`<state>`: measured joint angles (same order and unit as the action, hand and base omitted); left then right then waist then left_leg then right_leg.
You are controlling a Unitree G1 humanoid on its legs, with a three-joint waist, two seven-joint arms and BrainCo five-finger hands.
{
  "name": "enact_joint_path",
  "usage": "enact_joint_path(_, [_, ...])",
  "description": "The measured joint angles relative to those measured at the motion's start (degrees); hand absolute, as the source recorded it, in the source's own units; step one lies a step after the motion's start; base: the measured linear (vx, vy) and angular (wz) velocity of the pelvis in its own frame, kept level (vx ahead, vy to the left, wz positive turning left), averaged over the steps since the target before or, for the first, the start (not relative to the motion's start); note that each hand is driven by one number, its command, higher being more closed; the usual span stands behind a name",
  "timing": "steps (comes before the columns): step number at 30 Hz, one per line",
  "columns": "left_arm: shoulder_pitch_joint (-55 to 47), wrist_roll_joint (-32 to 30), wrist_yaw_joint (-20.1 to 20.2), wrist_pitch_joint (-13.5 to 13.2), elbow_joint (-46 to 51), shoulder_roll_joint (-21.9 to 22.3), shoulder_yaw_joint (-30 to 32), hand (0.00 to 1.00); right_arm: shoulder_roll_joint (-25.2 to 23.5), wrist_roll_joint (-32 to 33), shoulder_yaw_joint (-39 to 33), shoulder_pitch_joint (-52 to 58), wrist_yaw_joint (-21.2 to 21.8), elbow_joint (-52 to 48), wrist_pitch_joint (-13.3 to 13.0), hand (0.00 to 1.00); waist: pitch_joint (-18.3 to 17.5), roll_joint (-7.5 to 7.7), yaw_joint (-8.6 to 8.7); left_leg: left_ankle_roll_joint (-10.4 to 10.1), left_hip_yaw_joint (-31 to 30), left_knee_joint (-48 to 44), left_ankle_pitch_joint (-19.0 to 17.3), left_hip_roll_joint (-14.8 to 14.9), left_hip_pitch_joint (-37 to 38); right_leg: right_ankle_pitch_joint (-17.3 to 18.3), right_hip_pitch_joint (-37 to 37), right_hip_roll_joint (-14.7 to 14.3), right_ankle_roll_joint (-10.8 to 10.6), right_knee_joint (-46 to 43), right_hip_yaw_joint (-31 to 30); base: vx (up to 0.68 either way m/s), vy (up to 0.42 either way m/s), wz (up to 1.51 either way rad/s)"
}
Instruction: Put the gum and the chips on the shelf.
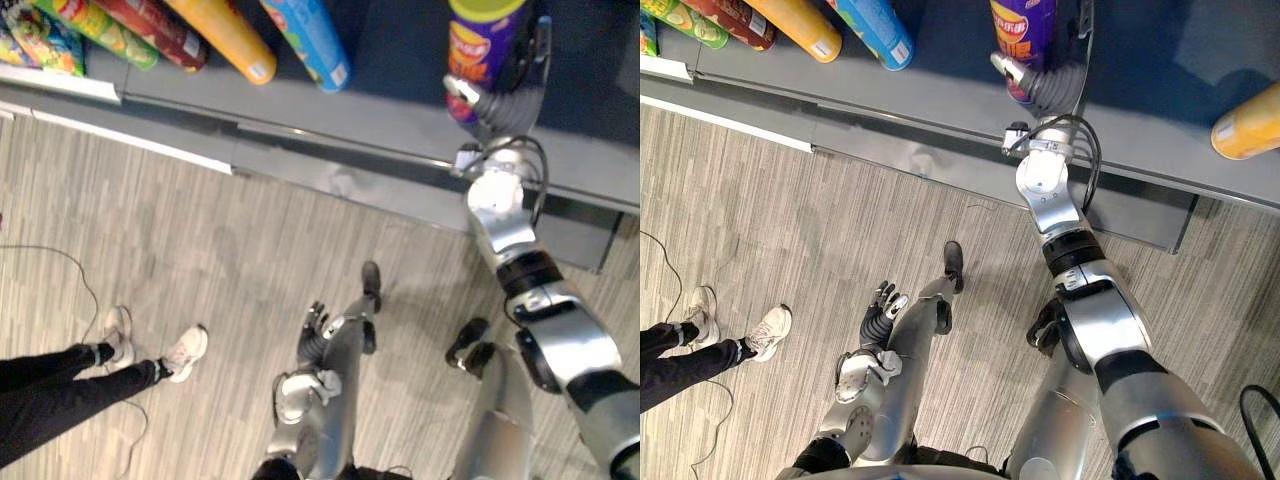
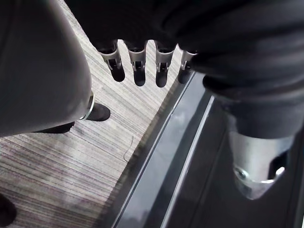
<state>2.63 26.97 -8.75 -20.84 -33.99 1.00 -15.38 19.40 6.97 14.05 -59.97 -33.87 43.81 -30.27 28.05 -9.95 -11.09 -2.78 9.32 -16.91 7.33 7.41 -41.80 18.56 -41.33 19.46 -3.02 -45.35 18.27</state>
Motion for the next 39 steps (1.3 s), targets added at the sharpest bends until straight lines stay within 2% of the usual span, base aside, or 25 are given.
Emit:
enact_joint_path(6, [0.0,1.6,0.0,-0.3,-1.1,0.1,-0.1,0.00,-0.1,1.3,0.6,2.0,1.9,0.9,0.0,0.00,-0.1,0.03,0.52,-0.1,1.2,1.7,0.3,0.4,2.3,-0.6,1.1,-0.6,0.0,1.3,-0.8,0.04,-0.105,-0.09])
enact_joint_path(12, [0.0,1.6,0.6,-0.3,-4.6,0.1,0.4,0.00,-2.0,3.0,2.1,6.5,2.9,4.7,0.1,0.00,-0.4,0.64,2.42,-0.2,2.6,3.9,0.2,0.7,7.9,-1.4,6.4,-1.6,-0.5,4.4,-1.1,0.05,-0.072,-0.12])
enact_joint_path(13, [0.0,1.7,1.1,-0.2,-5.6,0.1,1.0,0.00,-2.4,3.0,2.3,7.3,3.5,5.5,0.1,0.00,-0.4,0.68,3.15,-0.2,2.8,4.9,0.3,0.8,9.2,-1.8,7.4,-1.8,-0.6,5.3,-1.3,0.06,-0.063,-0.21])
enact_joint_path(15, [0.0,2.0,2.4,-0.2,-6.7,0.0,1.6,0.00,-2.6,3.1,2.2,9.2,4.7,6.9,0.3,0.00,-0.4,0.74,3.28,-0.4,3.4,6.0,0.2,0.9,11.2,-2.2,8.9,-2.2,-0.8,6.5,-1.6,0.06,-0.055,-0.18])
enact_joint_path(17, [0.0,2.1,3.6,-0.2,-7.8,-0.1,2.6,0.00,-2.8,3.1,1.9,12.0,5.8,7.2,0.7,0.00,-0.9,1.49,3.41,-0.4,4.1,6.8,0.4,1.0,12.7,-2.3,10.2,-2.4,-0.9,7.2,-1.7,0.06,-0.049,-0.08])
enact_joint_path(19, [0.0,2.1,4.6,-0.3,-9.4,-0.6,4.1,0.00,-4.7,3.1,-0.5,15.3,6.7,7.9,1.5,0.00,-1.7,3.10,4.30,-0.4,4.1,7.0,0.4,1.1,14.4,-2.3,12.1,-2.7,-0.9,7.9,-1.4,0.09,-0.071,-0.04])
enact_joint_path(23, [-0.1,2.1,5.7,0.2,-13.0,-1.3,7.1,0.00,-9.3,4.6,-8.2,24.7,6.7,8.2,1.5,0.00,-3.0,5.57,5.16,-1.0,4.9,10.2,0.1,1.4,21.4,-2.6,18.9,-3.8,-1.4,11.6,-1.2,0.08,-0.055,-0.12])
enact_joint_path(25, [-0.2,2.0,6.4,0.9,-15.0,-2.0,8.9,0.00,-11.6,5.4,-11.5,29.7,6.8,7.8,1.5,0.00,-3.6,6.70,6.23,-1.4,5.9,13.3,0.7,1.6,24.9,-3.1,21.9,-4.6,-1.7,14.2,-1.1,0.07,-0.029,-0.14])
enact_joint_path(30, [-1.1,0.2,6.1,1.0,-18.2,-3.7,10.9,0.00,-15.4,4.4,-15.4,44.3,7.1,3.0,1.7,0.00,-5.2,8.73,7.18,-1.7,7.3,17.9,1.7,2.0,31.5,-4.9,28.2,-6.6,-2.6,20.2,-1.3,0.12,-0.003,-0.16])
enact_joint_path(32, [-3.1,-1.3,5.0,1.1,-20.2,-4.8,11.3,0.00,-16.4,4.1,-15.3,52.5,9.0,3.1,2.5,0.00,-9.0,9.91,8.21,-2.0,7.6,20.1,1.5,2.0,33.8,-6.1,31.1,-7.8,-3.1,24.4,-1.5,0.17,0.020,-0.13])
enact_joint_path(34, [-4.4,-1.4,4.6,1.5,-21.1,-5.7,11.3,0.00,-16.5,2.4,-14.7,56.6,10.3,3.5,2.9,0.00,-10.8,10.47,9.13,-2.1,8.0,21.5,1.4,1.8,35.6,-6.8,32.9,-8.3,-3.5,26.7,-1.8,0.18,0.035,-0.20])
enact_joint_path(35, [-5.1,-1.7,4.5,1.9,-22.2,-6.3,11.4,0.00,-16.4,1.4,-14.6,59.6,12.4,4.2,4.0,0.00,-12.1,11.01,9.44,-2.4,9.0,22.4,1.2,1.7,37.3,-7.4,34.5,-8.7,-3.8,28.6,-2.5,0.19,0.044,-0.27])
enact_joint_path(39, [-6.2,-2.4,4.2,2.8,-25.2,-7.5,11.8,0.00,-16.4,0.2,-14.1,64.8,18.4,7.8,5.9,0.00,-14.3,11.80,9.82,-3.2,10.4,22.4,0.5,1.4,40.3,-8.9,38.5,-9.3,-4.2,32.7,-3.5,0.12,0.032,-0.22])
